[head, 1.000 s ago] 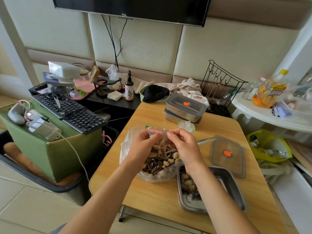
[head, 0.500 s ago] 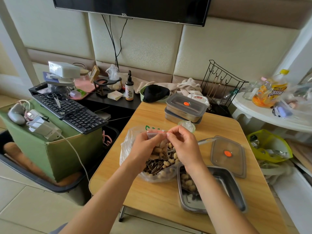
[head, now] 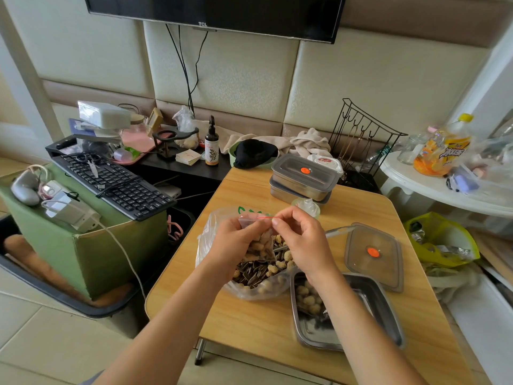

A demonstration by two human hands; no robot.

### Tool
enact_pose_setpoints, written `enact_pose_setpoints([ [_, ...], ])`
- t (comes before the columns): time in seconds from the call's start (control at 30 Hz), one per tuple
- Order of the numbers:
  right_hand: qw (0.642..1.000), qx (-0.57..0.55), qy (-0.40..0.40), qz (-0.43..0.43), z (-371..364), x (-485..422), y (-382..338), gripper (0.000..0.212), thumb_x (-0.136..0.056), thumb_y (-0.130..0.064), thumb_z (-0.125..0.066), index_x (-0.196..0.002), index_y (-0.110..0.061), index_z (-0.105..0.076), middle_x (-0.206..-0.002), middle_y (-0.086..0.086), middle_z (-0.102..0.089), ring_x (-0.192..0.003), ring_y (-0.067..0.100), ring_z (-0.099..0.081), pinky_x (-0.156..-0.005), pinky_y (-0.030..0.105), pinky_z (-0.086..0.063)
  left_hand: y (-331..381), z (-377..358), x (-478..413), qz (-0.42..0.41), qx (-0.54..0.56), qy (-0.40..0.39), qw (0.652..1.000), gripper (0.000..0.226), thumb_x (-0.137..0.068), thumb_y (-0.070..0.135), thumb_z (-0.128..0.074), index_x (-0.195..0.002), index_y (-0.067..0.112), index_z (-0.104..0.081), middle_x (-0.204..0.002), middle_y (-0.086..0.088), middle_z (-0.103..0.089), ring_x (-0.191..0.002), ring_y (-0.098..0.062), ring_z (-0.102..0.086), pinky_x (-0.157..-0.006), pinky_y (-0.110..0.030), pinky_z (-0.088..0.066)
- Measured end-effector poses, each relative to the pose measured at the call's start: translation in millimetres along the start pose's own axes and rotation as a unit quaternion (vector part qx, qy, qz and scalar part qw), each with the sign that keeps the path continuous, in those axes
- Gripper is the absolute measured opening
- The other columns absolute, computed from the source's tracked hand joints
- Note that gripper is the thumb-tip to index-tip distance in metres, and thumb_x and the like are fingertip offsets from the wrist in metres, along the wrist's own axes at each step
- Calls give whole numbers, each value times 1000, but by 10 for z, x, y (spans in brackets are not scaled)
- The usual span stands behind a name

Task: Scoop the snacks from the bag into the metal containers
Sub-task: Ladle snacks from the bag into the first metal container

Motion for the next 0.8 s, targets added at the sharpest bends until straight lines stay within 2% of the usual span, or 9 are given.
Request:
enact_pose_setpoints([
  [0.1, 1000, -14, -2, -17, 20, -9, 33, 10, -100, -24, -68, -92, -23, -74, -88, -1, -76, -91, 19, -72, -89, 49, -60, 28, -20, 20, -11, 1, -6, 1000, 24, -96, 24, -71, -107, 3, -76, -97, -21, -77, -86, -31, -74, -75, -40, -63],
  [0.17, 999, -18, 10, -30, 59, -13, 54, 11, -100, -24, -67, -92, -21, -74, -87, -1, -76, -90, 18, -72, -89, 48, -60, 22, -34, 24, -14, 5, -8, 1000, 19, -96, 24, -71, -104, 8, -79, -98, -25, -75, -86, -35, -73, -78, -46, -62],
  [0.3, 997, -47, 22, -59, 86, 0, 106, 12, -99, -21, -67, -91, -17, -74, -85, 3, -76, -87, 21, -73, -88, 44, -60, -14, -17, 24, 0, 15, 11, 1000, 22, -97, 23, -70, -107, 4, -75, -102, -30, -73, -91, -45, -72, -72, -43, -64],
  [0.4, 994, -75, 9, -79, 31, 10, 144, 10, -99, -17, -68, -93, -14, -74, -86, 7, -77, -87, 23, -74, -85, 39, -60, -19, 6, 24, -2, 3, 23, 1000, 19, -98, 24, -69, -105, 7, -75, -103, -33, -70, -89, -47, -70, -77, -47, -63],
  [0.5, 991, -101, 1, -88, -9, 19, 141, 7, -98, -16, -70, -96, -12, -75, -90, 9, -78, -84, 16, -73, -79, 30, -59, -3, 6, 29, -11, -5, 23, 1000, 20, -98, 25, -68, -104, 6, -75, -103, -34, -68, -81, -36, -68, -78, -49, -61],
  [0.6, 994, -82, 3, -69, 4, 11, 101, 8, -98, -17, -70, -94, -15, -76, -88, 5, -77, -85, 17, -72, -76, 25, -58, 20, -6, 46, -19, -17, 27, 999, 16, -98, 25, -68, -101, 11, -76, -97, -23, -74, -80, -32, -70, -76, -48, -62],
  [0.7, 996, -66, 9, -60, 22, -1, 89, 11, -98, -17, -69, -89, -17, -76, -86, 3, -76, -86, 20, -71, -77, 28, -58, 18, -17, 57, -14, -14, 28, 999, 16, -98, 24, -69, -102, 10, -75, -95, -19, -77, -86, -38, -73, -73, -45, -63],
  [0.8, 997, -57, 15, -58, 31, -6, 91, 12, -98, -18, -69, -88, -17, -75, -85, 4, -75, -86, 24, -71, -79, 35, -59, 15, -25, 56, -10, -10, 25, 1000, 18, -97, 24, -70, -103, 7, -74, -94, -17, -77, -81, -32, -74, -72, -44, -64],
])
Point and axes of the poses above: each hand's wrist, its own x-axis away from the middle knuckle, its own z-axis out of the back of the hand, y = z × x, the point moved 9 cm from there along -x, towards the middle knuckle
